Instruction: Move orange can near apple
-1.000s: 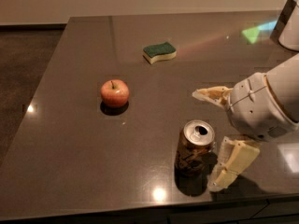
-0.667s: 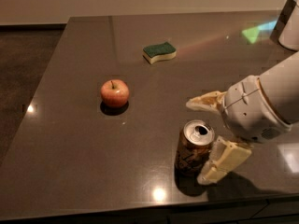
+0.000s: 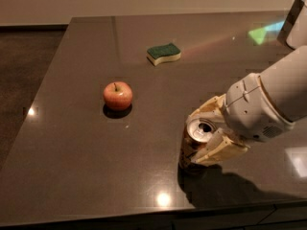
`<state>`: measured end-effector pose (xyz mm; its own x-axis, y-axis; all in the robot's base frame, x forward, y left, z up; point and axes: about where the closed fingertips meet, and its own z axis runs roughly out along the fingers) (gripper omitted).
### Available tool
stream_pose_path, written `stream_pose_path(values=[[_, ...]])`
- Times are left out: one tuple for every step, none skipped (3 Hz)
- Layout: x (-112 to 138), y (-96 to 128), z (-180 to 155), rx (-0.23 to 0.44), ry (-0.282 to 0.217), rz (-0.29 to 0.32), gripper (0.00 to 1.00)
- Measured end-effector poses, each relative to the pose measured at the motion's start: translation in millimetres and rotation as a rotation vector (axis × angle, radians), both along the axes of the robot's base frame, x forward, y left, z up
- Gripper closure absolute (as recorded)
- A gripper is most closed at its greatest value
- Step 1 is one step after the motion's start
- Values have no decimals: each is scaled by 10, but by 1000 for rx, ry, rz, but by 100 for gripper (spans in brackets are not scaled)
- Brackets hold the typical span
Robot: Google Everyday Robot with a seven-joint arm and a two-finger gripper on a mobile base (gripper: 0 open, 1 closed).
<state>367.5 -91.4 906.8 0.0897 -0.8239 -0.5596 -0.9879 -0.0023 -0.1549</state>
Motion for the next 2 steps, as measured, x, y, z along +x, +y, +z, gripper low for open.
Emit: stream_pose_path(values=[[140,114,210,16,-24,-17,87],[302,350,385,46,-37,-29,100]])
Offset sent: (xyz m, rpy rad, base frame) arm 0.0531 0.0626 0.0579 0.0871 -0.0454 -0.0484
